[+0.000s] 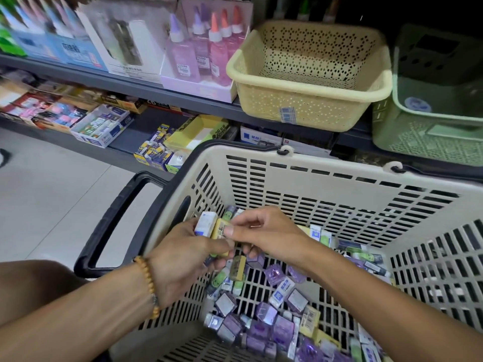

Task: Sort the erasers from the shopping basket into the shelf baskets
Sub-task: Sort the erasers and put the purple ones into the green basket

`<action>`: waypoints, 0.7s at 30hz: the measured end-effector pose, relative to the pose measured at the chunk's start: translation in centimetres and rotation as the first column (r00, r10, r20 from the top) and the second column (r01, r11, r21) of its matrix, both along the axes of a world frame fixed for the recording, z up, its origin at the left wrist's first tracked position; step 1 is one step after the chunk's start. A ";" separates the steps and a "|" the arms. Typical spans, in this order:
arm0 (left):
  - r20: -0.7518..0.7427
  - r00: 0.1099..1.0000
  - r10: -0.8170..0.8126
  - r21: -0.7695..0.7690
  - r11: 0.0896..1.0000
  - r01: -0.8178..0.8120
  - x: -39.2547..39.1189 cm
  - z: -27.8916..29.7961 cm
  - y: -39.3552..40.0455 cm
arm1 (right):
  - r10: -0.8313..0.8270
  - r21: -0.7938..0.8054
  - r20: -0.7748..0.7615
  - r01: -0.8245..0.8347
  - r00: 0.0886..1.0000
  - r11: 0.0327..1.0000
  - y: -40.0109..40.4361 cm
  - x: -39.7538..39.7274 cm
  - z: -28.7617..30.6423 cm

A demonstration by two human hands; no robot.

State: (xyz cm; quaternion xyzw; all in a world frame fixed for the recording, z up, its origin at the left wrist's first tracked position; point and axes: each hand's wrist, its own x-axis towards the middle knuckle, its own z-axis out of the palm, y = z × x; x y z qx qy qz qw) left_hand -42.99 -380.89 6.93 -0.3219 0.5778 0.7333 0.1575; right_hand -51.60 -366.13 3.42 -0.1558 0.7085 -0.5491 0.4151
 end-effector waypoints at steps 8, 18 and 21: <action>0.085 0.993 0.088 0.021 0.996 -0.090 -0.2 -0.4 0.0 | -0.324 0.086 0.269 0.313 0.907 0.946 3.3 -2.3 -1.7; 0.062 0.991 0.119 0.138 0.982 -0.126 -0.2 -0.3 0.0 | -0.359 0.268 0.135 0.315 0.924 0.911 0.5 -3.1 -4.2; 0.048 0.993 0.108 0.115 0.987 -0.113 -0.4 -0.3 0.1 | -0.300 0.209 0.075 0.279 0.951 0.937 1.1 -2.6 -3.4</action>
